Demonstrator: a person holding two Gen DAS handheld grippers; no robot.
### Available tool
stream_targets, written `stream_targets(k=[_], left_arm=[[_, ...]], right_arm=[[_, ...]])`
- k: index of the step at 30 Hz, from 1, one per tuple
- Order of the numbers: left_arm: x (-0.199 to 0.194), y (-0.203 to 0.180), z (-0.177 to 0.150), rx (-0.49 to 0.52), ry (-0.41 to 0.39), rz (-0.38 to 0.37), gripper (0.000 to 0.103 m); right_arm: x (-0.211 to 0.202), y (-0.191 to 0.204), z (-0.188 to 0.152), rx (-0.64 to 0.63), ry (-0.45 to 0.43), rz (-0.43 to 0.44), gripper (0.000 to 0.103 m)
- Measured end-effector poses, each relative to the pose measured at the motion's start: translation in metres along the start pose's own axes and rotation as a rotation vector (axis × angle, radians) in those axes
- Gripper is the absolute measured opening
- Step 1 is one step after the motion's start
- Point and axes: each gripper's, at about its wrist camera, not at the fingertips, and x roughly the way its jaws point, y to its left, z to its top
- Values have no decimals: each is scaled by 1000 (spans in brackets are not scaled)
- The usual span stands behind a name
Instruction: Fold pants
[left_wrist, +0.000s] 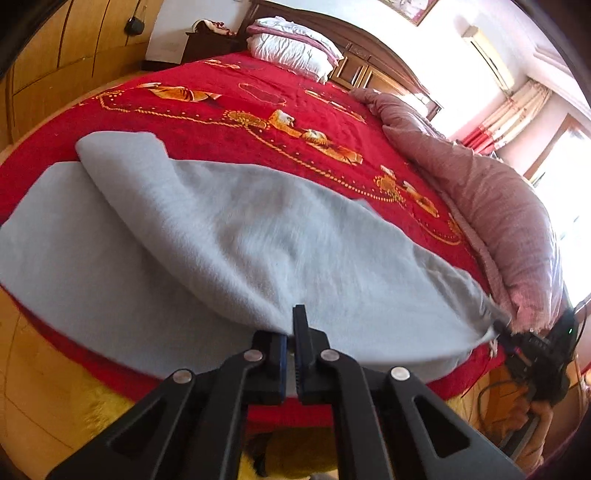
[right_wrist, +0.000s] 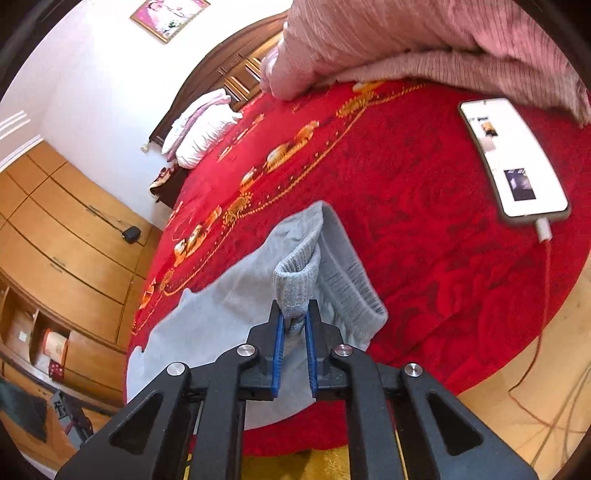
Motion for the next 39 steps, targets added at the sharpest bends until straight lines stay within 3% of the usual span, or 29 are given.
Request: stream_targets(k=[5, 13, 16, 17, 19, 27, 32, 36, 39], left_arm=[[4, 8, -21, 1, 54, 1, 3], [30, 10, -32, 35, 111, 52, 8], [28, 7, -32, 62, 108, 73, 16], [27, 7, -32, 71, 104, 84, 20], [20, 10, -31, 79, 93, 103, 26], [-26, 61, -24, -20, -7, 170, 33], [-39, 103, -8, -128, -61, 213, 33], [-35, 122, 11, -154, -80, 224, 33], [-28, 130, 25, -170, -98, 206, 41]], right_arm=[[2, -6, -10, -21, 27, -34, 12], [40, -18, -24, -126, 88, -179, 13], [39, -14, -26, -179, 88, -201, 15], [38, -12, -26, -200, 91, -217, 23], [30, -7, -27, -234, 82, -267, 29], [-4, 26, -31, -377, 46, -378, 32], [-1, 55, -42, -443, 91, -326, 33], [18, 84, -58, -506, 153, -265, 33], [36, 101, -70, -549, 189, -236, 33]])
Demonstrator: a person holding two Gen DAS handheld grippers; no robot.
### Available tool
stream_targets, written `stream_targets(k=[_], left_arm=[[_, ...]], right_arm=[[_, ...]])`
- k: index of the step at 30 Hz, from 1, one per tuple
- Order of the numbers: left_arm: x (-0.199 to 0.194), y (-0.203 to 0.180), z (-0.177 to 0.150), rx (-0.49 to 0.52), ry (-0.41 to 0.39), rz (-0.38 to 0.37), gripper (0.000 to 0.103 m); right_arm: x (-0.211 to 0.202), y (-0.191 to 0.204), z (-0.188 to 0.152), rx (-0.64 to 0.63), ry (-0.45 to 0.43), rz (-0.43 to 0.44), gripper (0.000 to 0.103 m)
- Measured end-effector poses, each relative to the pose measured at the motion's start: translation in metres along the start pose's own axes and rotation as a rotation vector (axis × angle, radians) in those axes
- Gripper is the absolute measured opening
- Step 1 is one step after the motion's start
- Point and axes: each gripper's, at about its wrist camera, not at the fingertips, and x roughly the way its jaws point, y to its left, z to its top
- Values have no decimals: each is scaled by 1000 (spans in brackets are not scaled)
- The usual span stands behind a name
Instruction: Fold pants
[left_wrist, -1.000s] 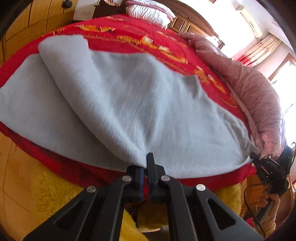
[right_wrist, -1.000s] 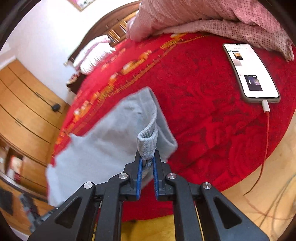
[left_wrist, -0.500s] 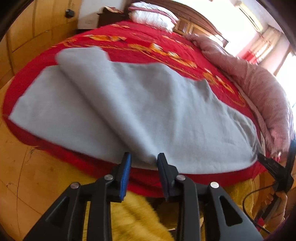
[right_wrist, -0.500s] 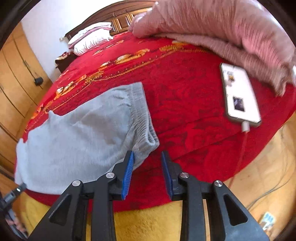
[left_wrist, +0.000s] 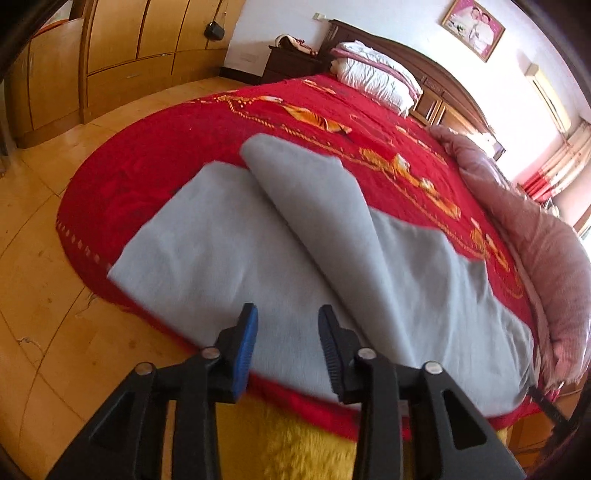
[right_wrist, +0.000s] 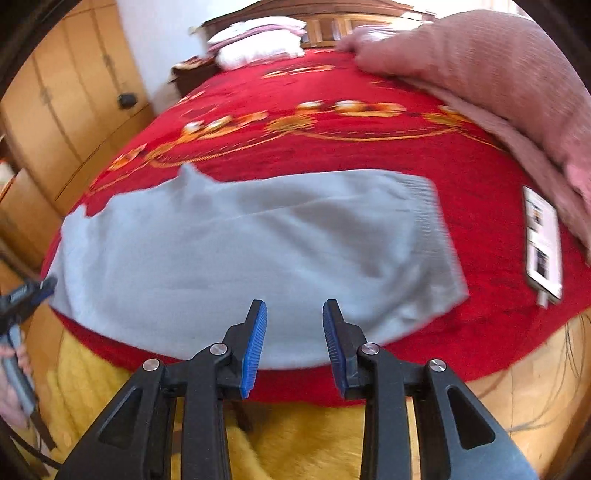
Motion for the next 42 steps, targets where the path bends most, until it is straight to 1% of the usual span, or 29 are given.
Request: stream_targets(k=[1, 2, 5, 9, 15, 16, 17, 19, 21, 22, 23, 24, 25, 26, 28, 30, 32, 34, 36, 37, 39, 41, 42], left_arm=[[3, 1, 5, -10, -7, -9, 47], [8, -1, 10, -19, -12, -13, 51], [17, 0, 23, -37, -19, -36, 52], [32, -2, 37, -55, -23, -47, 53], [51, -5, 52, -68, -44, -32, 53], [52, -6, 54, -67, -48, -41, 49], [52, -6, 55, -64, -49, -55, 31], [52, -10, 57, -52, -45, -64, 14], [49, -15, 60, -32, -52, -62, 10], [45, -20, 60, -19, -58, -66, 8], [41, -25, 60, -7, -64, -71, 8], [35, -31, 59, 12, -70, -78, 8], [29, -40, 59, 34, -74, -85, 8], [22, -52, 58, 69, -77, -94, 8], [11, -73, 55, 137, -87, -106, 8], [3, -98, 52, 216, -93, -114, 8], [-1, -124, 45, 290, -89, -127, 8], [1, -145, 36, 331, -63, -168, 8], [9, -160, 27, 356, -18, -210, 8], [17, -169, 20, 371, 16, -224, 9], [29, -179, 9, 392, 72, -237, 10], [40, -188, -2, 399, 136, -249, 13], [44, -189, -4, 396, 154, -256, 14]], right_arm=[[5, 6, 1, -8, 5, 7, 33], [10, 10, 1, -11, 8, 12, 33], [26, 17, 3, -6, 28, 25, 33], [45, 20, 3, -4, 53, 10, 33], [49, 14, -2, 5, 24, 42, 34], [48, 13, -3, 9, 21, 48, 34], [48, 12, -3, 14, 19, 54, 34], [49, 10, -5, 26, 17, 68, 37], [50, 10, -5, 37, 16, 83, 41], [50, 10, -5, 40, 14, 91, 46], [51, 11, -5, 45, 12, 102, 52], [51, 12, -6, 49, 10, 123, 57], [52, 13, -6, 47, 12, 143, 67], [52, 16, -5, 39, 17, 159, 75], [53, 21, -4, 17, 25, 151, 78], [54, 25, -4, 8, 24, 132, 79], [53, 25, -4, 16, 19, 132, 79], [52, 22, -4, 42, 11, 154, 79], [50, 17, -4, 64, 8, 177, 79], [50, 15, -4, 78, 7, 191, 79], [49, 12, -3, 95, 6, 201, 79], [48, 12, -3, 105, 4, 199, 79], [48, 13, -4, 106, 0, 195, 79]])
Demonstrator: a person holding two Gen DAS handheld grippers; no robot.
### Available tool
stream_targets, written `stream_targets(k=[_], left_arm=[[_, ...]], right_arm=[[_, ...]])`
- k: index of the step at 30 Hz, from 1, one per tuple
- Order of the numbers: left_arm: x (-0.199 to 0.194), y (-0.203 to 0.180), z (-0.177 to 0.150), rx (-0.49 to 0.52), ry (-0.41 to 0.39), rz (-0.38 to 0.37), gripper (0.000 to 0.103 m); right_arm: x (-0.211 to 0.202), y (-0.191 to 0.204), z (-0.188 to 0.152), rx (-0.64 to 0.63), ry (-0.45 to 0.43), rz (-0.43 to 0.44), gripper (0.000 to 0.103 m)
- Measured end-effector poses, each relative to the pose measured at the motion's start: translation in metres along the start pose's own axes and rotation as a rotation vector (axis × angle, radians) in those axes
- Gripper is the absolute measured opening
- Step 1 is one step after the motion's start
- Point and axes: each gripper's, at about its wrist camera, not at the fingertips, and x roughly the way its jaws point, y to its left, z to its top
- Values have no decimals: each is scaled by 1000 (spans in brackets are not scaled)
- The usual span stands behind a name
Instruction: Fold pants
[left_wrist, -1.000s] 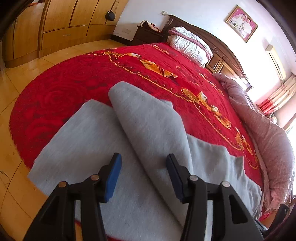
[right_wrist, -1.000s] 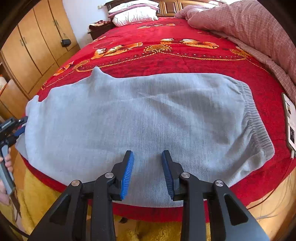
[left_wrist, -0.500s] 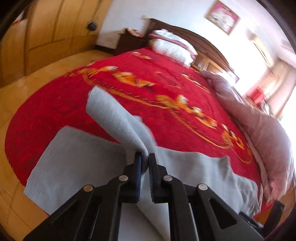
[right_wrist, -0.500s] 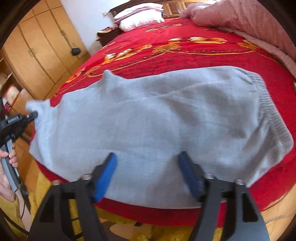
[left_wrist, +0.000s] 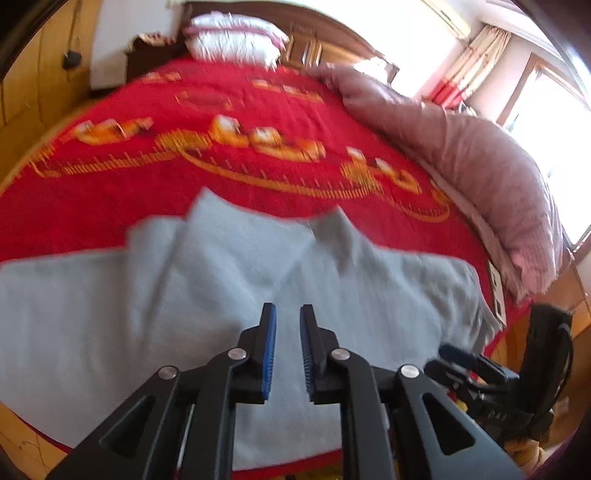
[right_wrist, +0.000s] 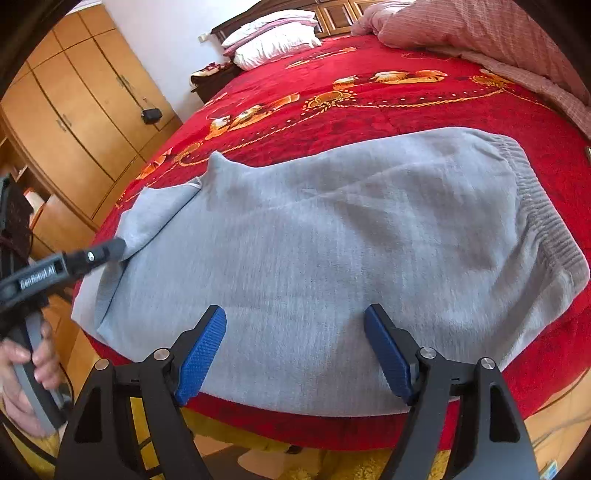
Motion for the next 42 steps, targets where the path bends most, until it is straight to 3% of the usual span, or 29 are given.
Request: stream_targets(k=[4, 8, 14, 24, 25, 27, 28, 33, 38, 42], left_arm=[[-10, -1, -6, -3, -16, -1, 22], [-22, 10, 8, 13, -87, 95, 39], [3, 36, 27, 12, -69, 224, 40], [35, 41, 24, 3, -55, 229, 39], [34, 39, 24, 7, -58, 232, 38], [32, 37, 24, 8, -69, 227, 14], [29, 37, 25, 4, -78, 221, 9], [-16, 40, 21, -46, -195, 218, 4], [-71, 65, 12, -128, -306, 310, 4], [-100, 97, -5, -200, -335, 389, 3]], right_arm=[[1, 0, -5, -2, -25, 0, 79], [2, -4, -6, 31, -37, 18, 82], [3, -4, -6, 34, -40, 32, 85], [2, -6, -7, 41, -57, 50, 85], [2, -5, -8, 35, -58, 45, 86], [3, -3, -9, 24, -60, 37, 86], [4, -2, -9, 19, -59, 33, 87], [4, 0, -9, 7, -58, 22, 87], [5, -1, -8, 10, -58, 20, 87], [7, 3, -7, -1, -49, -10, 87]])
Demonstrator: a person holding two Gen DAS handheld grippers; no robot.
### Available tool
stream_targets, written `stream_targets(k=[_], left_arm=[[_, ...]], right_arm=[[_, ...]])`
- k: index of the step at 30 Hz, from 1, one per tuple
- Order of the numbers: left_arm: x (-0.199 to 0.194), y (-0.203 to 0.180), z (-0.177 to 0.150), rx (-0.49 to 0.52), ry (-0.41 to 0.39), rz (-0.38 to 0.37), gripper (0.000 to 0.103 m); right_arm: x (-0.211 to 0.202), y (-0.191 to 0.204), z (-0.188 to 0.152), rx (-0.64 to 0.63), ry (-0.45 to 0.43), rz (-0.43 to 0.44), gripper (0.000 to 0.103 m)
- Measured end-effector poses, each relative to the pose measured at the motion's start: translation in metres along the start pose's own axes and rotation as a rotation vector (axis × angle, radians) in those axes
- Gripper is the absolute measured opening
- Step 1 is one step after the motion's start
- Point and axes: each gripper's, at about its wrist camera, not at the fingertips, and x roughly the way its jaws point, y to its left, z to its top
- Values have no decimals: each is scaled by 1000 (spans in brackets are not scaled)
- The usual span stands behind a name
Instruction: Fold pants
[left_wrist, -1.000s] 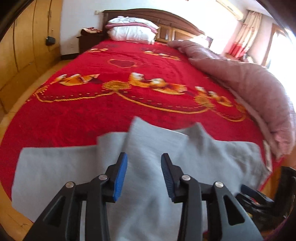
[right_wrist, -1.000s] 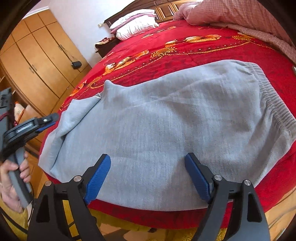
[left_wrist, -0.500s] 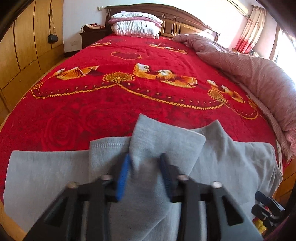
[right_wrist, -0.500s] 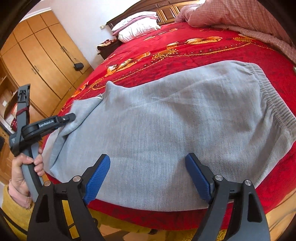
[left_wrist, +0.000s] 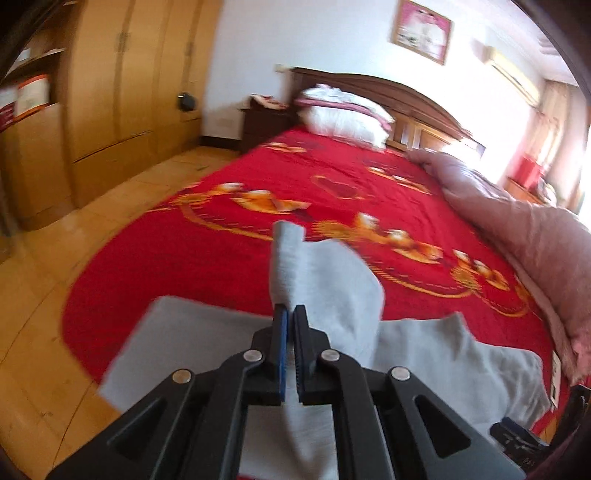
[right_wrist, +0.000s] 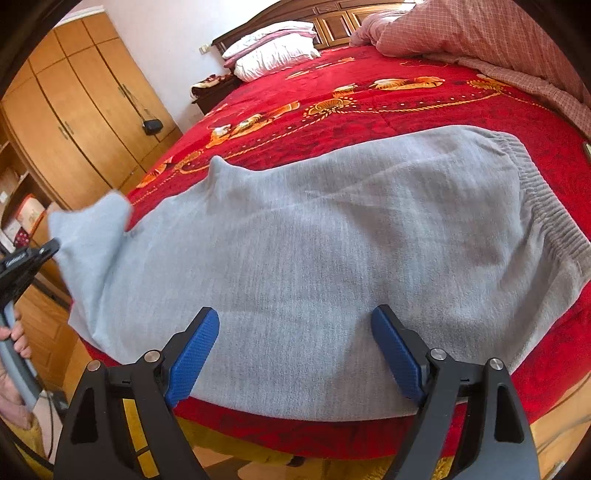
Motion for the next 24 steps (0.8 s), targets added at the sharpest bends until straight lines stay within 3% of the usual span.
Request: stream_targets(k=[10, 14, 17, 22, 24], left_arm=[[26, 88, -41, -147, 114, 143, 3], [32, 105, -61, -206, 148, 137, 3], [21, 112, -65, -253, 131, 106, 3], [5, 119, -60, -285, 97, 67, 3], [7, 121, -63, -286, 111, 63, 3]], right_arm=[[3, 5, 1, -14, 12, -39, 88], [5, 5, 2, -1, 19, -14, 97], [8, 14, 2, -43, 35, -50, 99], [12, 27, 5, -106, 73, -127, 99], [13, 32, 14, -105, 99, -119, 96]])
